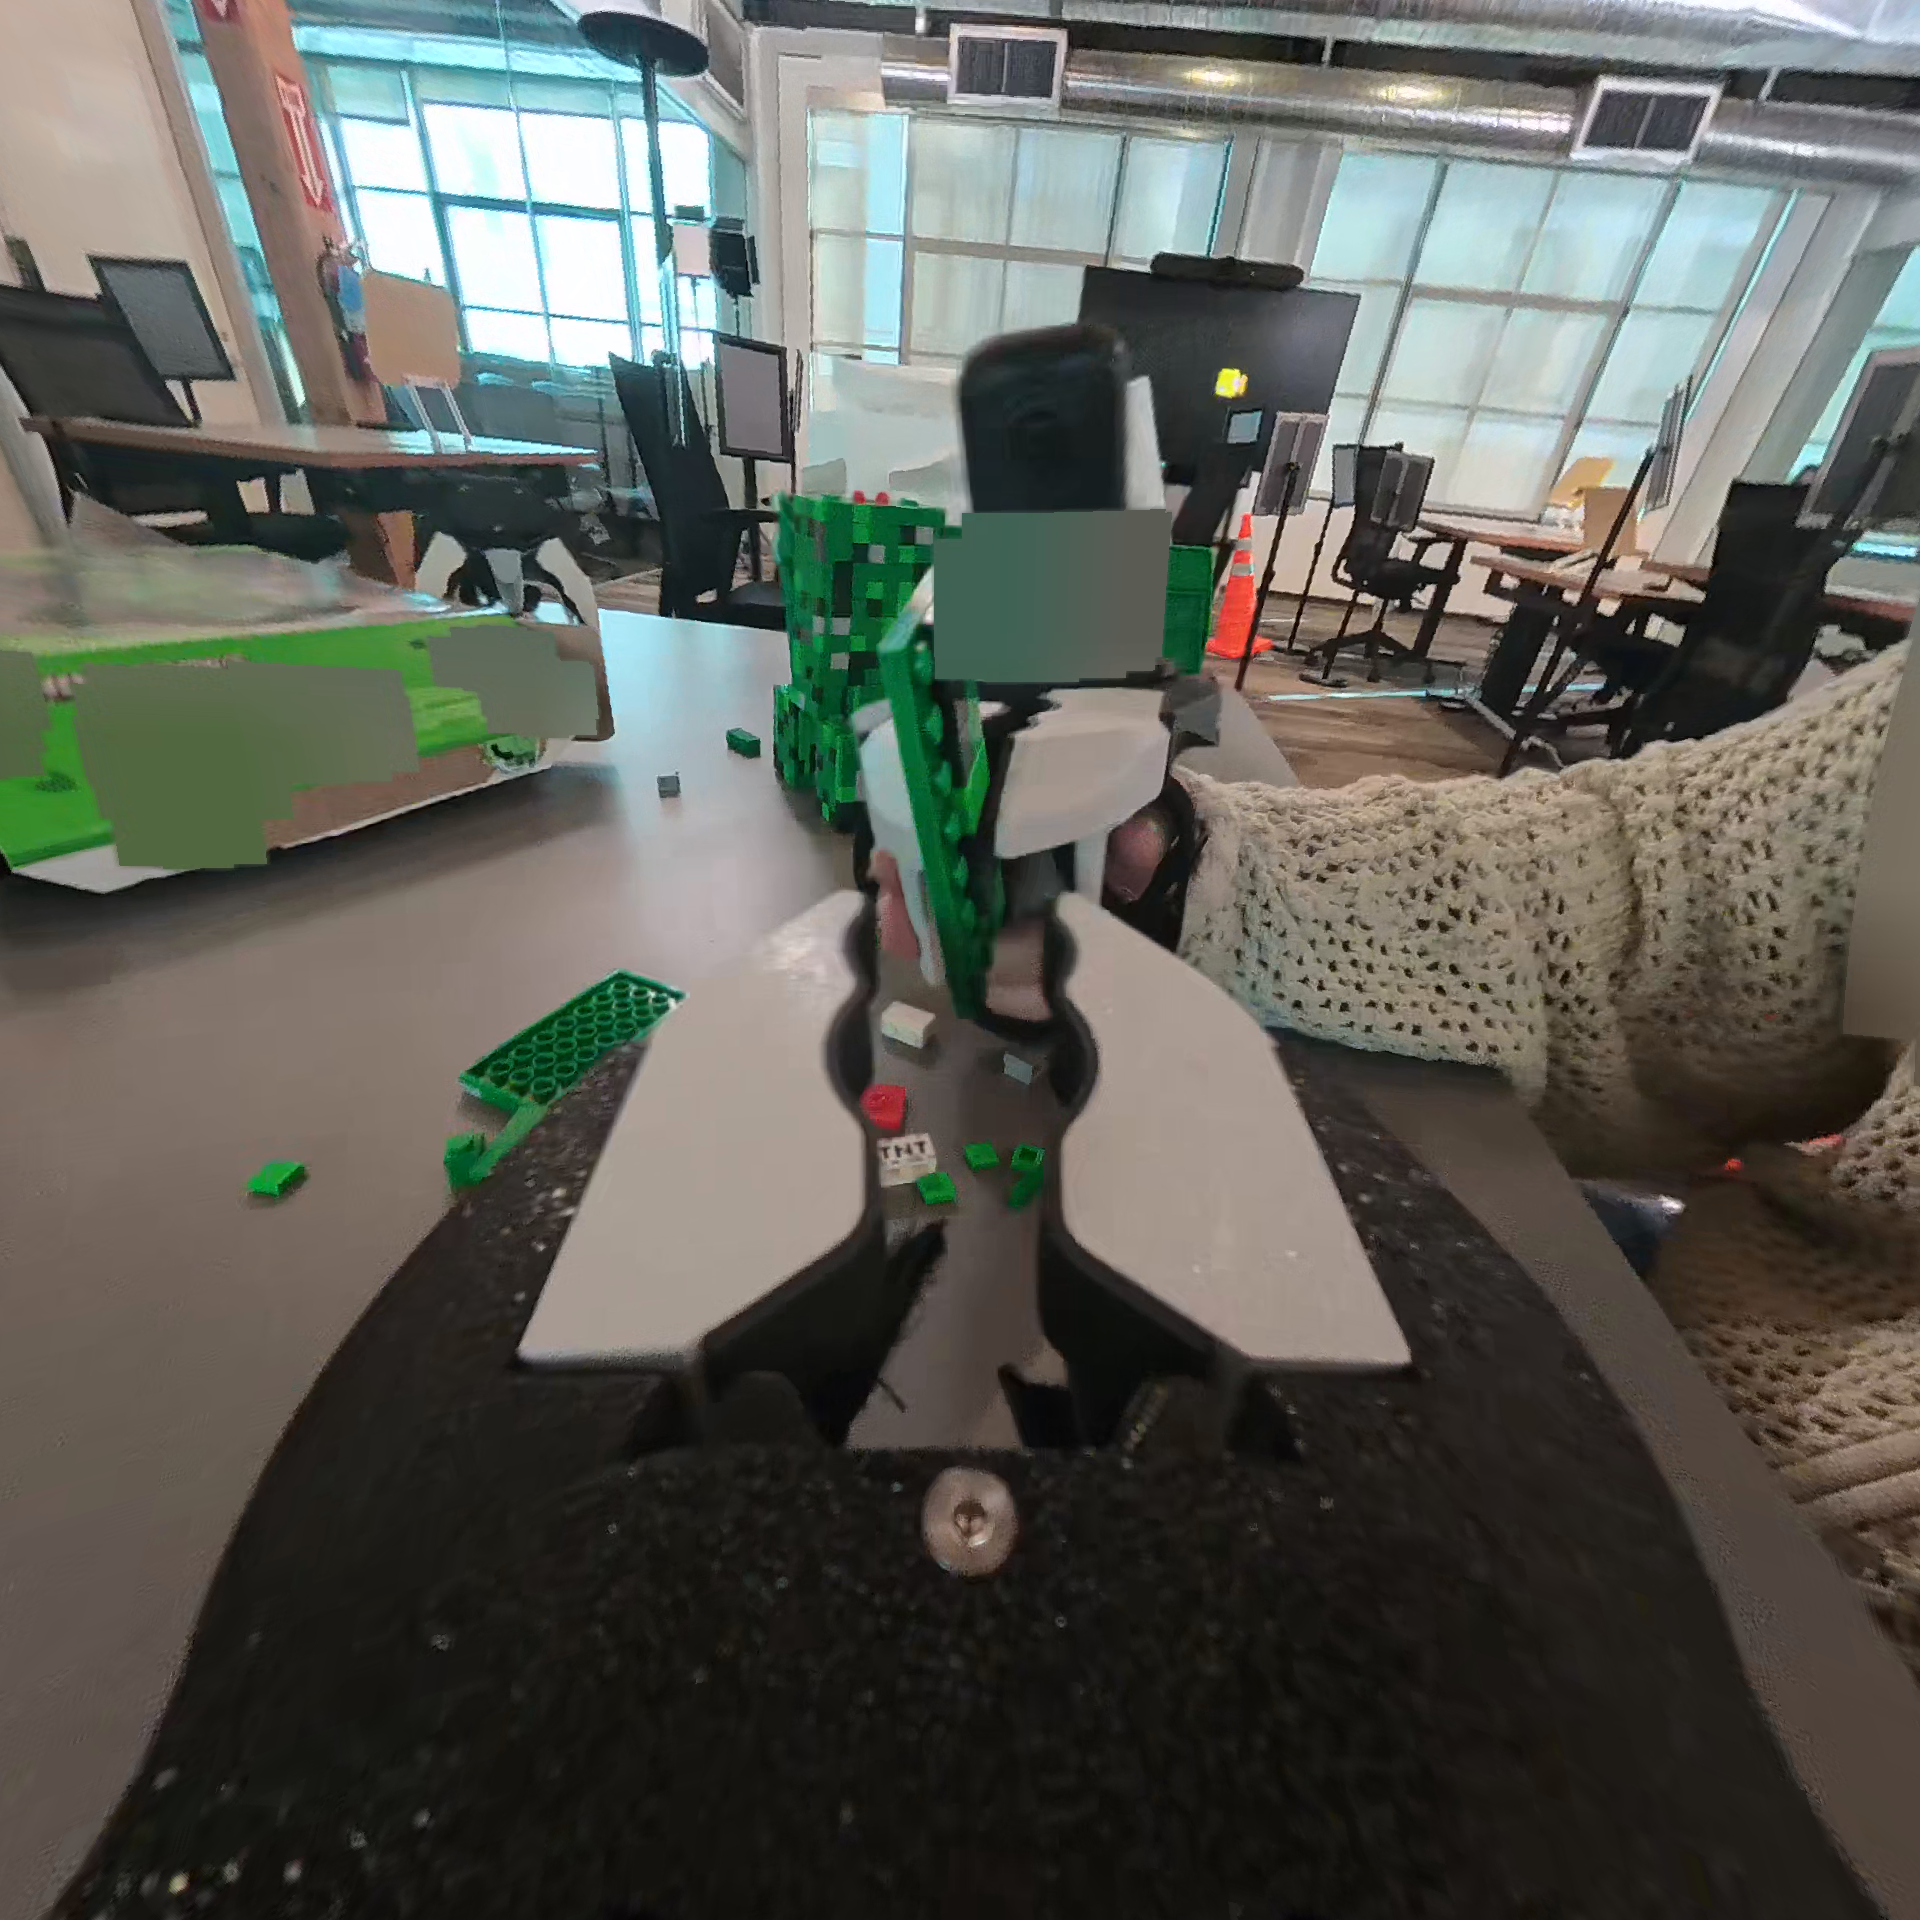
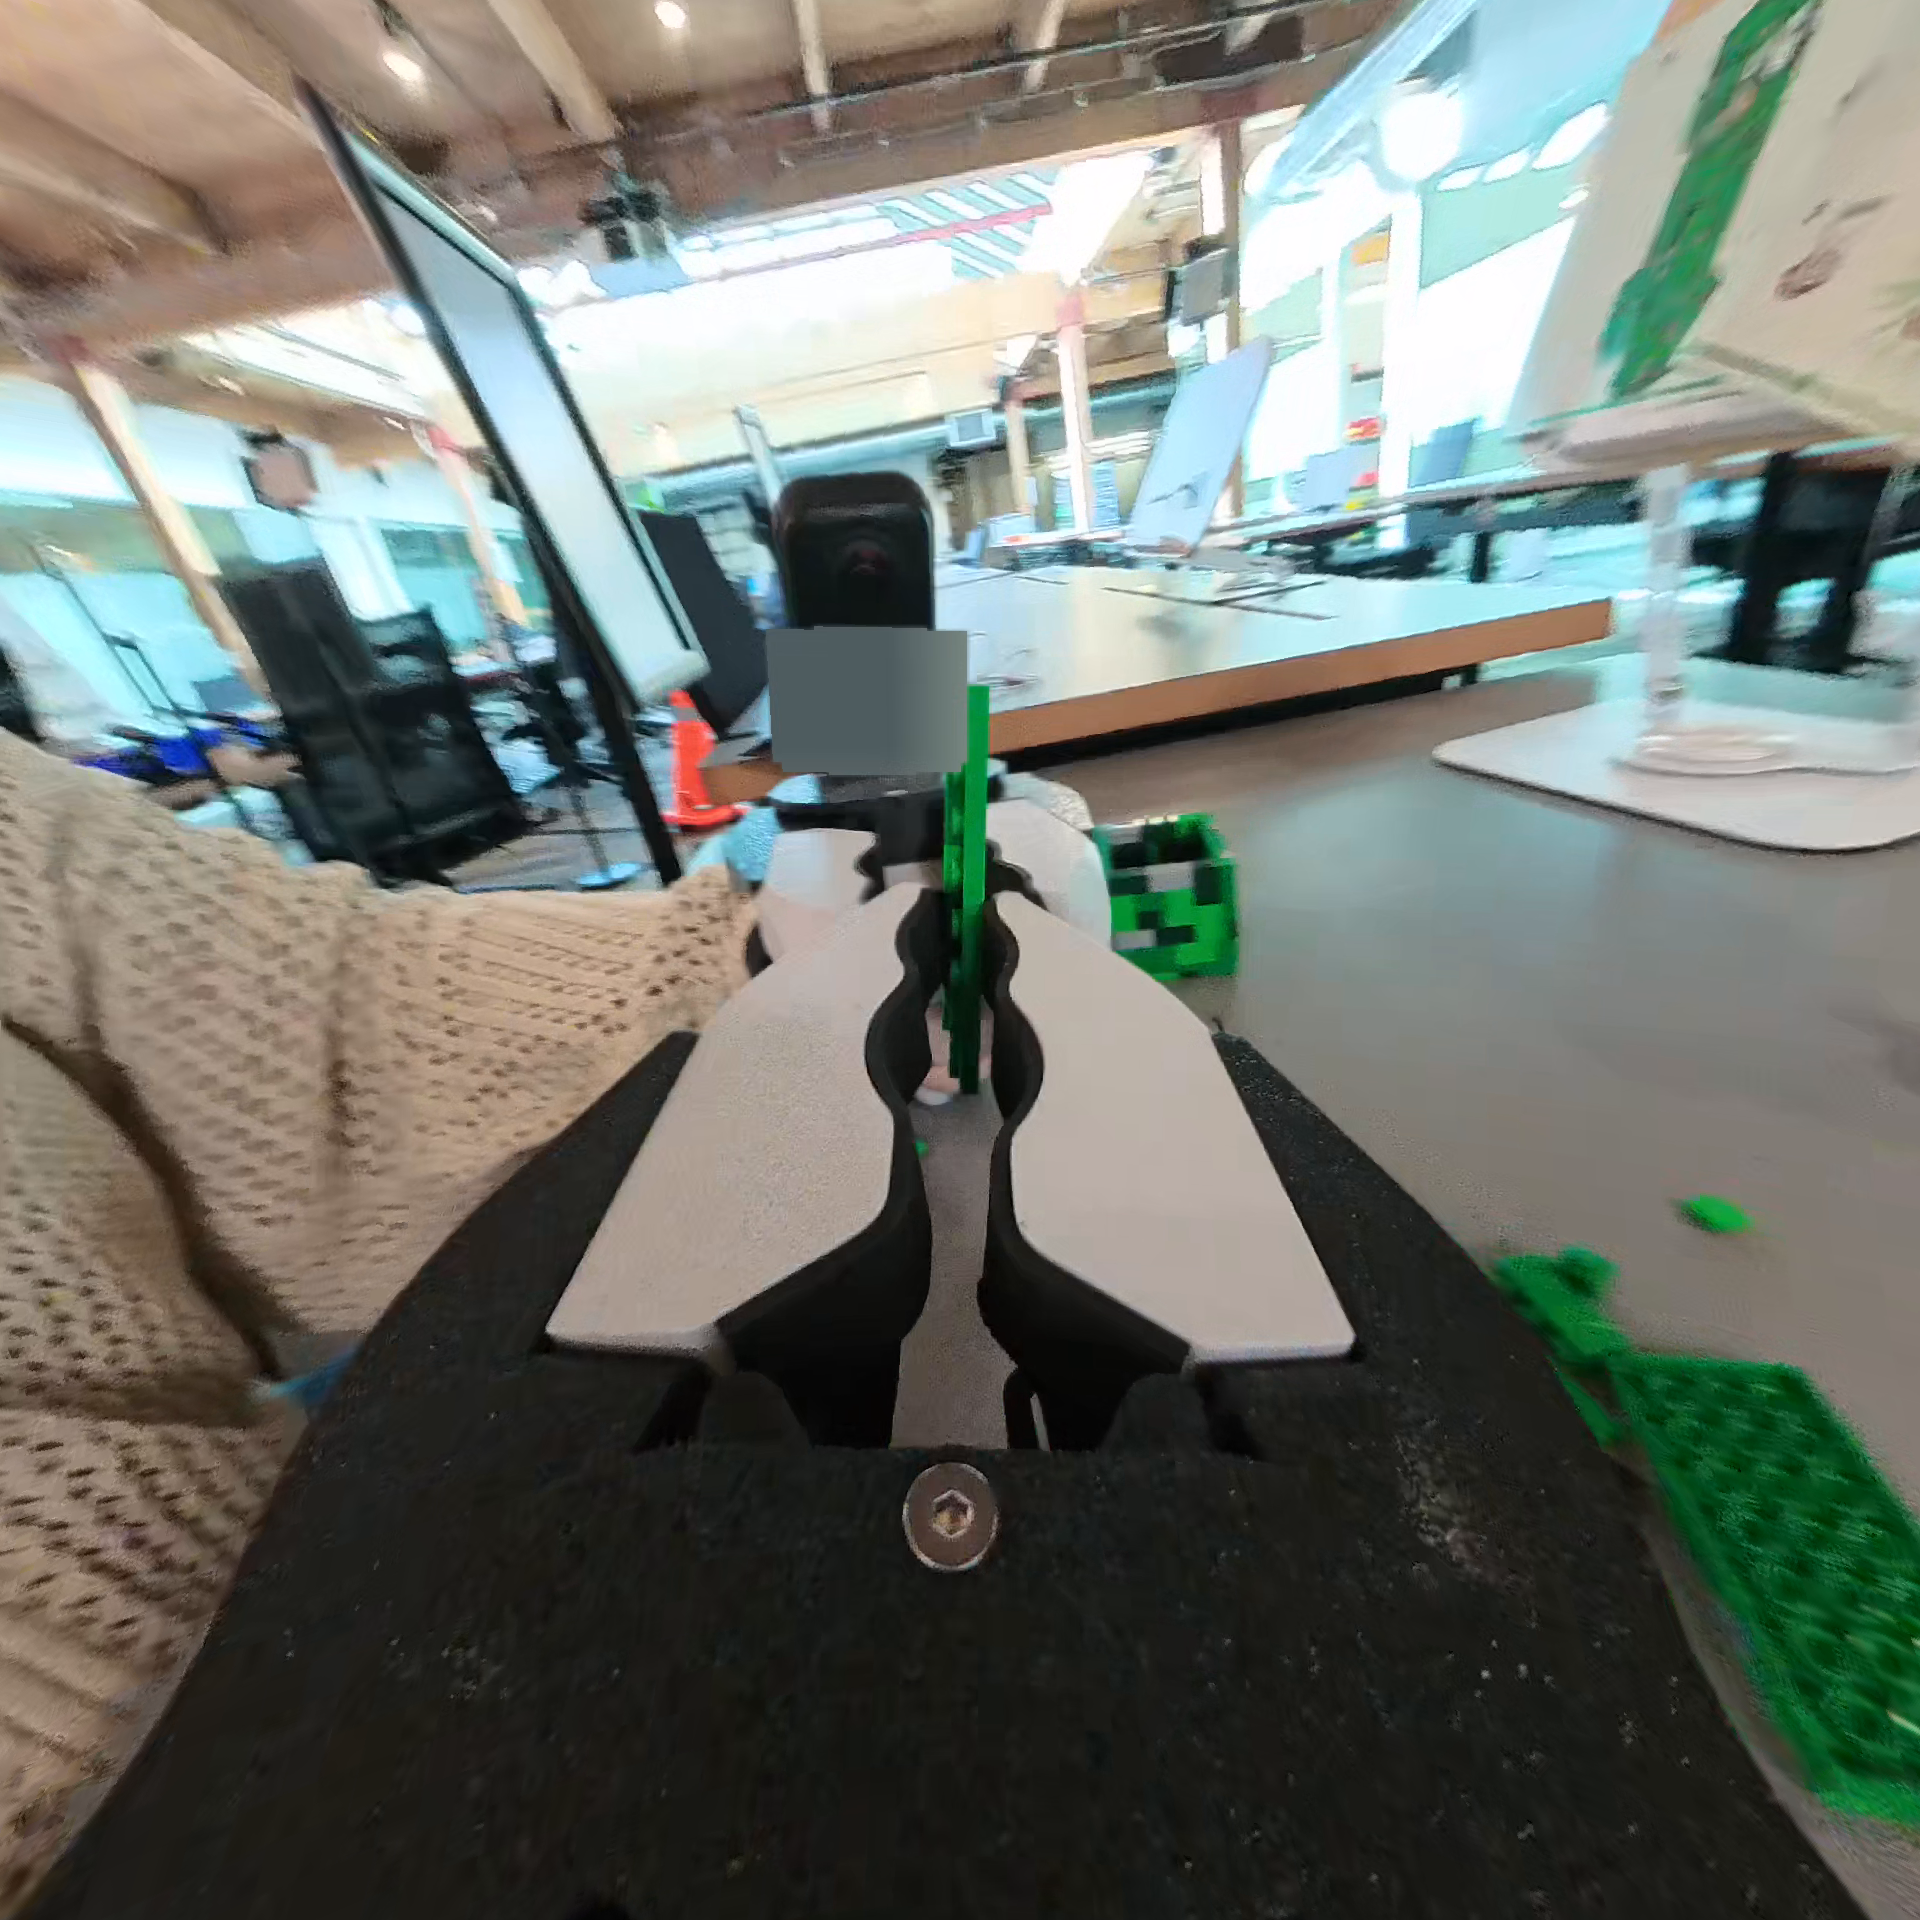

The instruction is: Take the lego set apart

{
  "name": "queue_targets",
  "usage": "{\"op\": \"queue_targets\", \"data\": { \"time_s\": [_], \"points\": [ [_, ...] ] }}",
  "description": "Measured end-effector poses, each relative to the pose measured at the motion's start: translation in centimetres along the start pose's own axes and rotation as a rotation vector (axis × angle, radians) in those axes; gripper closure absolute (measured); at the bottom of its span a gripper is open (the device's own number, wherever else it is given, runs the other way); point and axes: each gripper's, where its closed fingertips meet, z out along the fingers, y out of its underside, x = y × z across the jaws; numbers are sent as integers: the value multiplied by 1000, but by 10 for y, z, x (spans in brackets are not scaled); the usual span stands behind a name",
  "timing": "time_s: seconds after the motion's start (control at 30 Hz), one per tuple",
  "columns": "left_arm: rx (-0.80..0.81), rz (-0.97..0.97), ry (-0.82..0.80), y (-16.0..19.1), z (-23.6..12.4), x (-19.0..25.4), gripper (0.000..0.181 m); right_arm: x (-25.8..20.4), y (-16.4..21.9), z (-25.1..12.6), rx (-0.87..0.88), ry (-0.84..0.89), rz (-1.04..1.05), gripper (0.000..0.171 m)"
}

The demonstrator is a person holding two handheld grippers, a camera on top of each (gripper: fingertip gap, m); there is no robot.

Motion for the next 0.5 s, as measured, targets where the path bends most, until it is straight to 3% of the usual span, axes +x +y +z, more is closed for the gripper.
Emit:
{"op": "queue_targets", "data": {
  "time_s": [0.07,0.2,0.33,0.5],
  "points": [
    [-6,26,19,1,2,5,170,-5,3,3,1,-46,42,166],
    [-35,-131,35,3,2,-1,176,4,1,2,8,47,-57,162],
    [-141,-286,-83,22,-2,-25,176,26,-14,-13,5,332,-444,137],
    [-213,-443,-110,35,-3,-29,176,37,9,-11,-304,473,-852,107]
  ]
}}
